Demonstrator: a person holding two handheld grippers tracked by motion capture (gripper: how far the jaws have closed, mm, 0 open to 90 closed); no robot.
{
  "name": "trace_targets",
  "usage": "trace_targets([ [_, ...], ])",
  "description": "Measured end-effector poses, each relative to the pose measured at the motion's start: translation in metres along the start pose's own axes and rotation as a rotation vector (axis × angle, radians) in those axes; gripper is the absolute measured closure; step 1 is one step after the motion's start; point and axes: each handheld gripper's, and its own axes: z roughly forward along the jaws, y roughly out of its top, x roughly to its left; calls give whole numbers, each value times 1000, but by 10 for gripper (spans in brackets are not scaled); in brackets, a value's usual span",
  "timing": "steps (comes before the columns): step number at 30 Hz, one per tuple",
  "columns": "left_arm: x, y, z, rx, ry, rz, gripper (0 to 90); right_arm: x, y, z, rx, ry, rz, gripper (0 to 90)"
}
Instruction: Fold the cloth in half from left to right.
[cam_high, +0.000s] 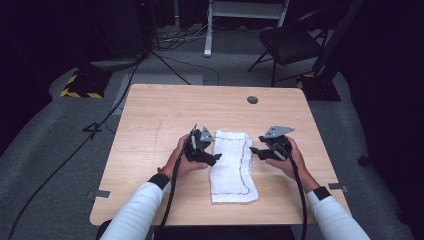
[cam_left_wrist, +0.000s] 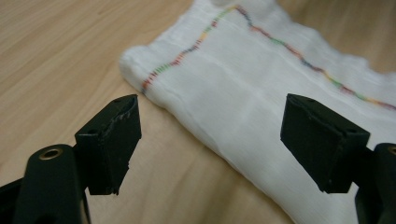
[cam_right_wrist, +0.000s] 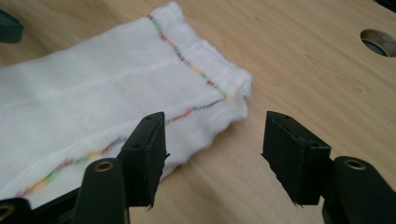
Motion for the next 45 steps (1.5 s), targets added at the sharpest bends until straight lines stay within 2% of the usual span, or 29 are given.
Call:
trace_targets([
  [1,4,3,6,9,8,-2,206,-6,6,12,7,5,17,397],
  [3,13,7,18,30,35,-9,208,-11,11,23,7,9,29,397],
  [5,18,10,30,55,91,6,208,-12,12,28,14,4,28,395],
  [7,25,13,38,62,77,-22,209,-17,16,42,33,9,44,392],
  [12,34,16,54,77,70,-55,206,-21,18,56,58,-3,60,390],
  [16,37,18,63,75,42,-85,196,-25,17,66,67,4,93,389],
  [18,39,18,66,77,32,-94,173,-26,16,70,76,1,95,390],
  [20,42,18,69,70,22,-123,154,-26,16,72,77,2,96,387],
  [22,44,18,70,70,17,-124,150,-27,15,74,73,19,92,438],
  [25,45,19,72,60,21,-127,138,-29,14,75,71,37,95,441],
  [27,46,19,74,56,21,-135,133,-33,11,76,60,64,138,445],
  [30,47,20,74,56,4,-104,153,-34,10,76,56,73,135,459],
  [32,47,20,72,56,-24,-84,195,-33,12,75,70,82,129,527],
  [34,45,21,70,59,-54,-63,331,-30,15,75,87,98,121,616],
  [37,44,24,69,77,-72,-55,433,-28,18,75,105,108,123,669],
  [39,43,28,68,105,-94,-55,585,-28,19,75,111,120,131,734],
  [40,43,30,68,120,-106,-52,585,-28,19,75,111,120,131,734],
  [43,43,35,69,146,-133,-44,695,-26,23,76,127,122,117,806],
  [45,45,38,70,160,-138,-36,721,-26,25,77,132,114,111,812],
])
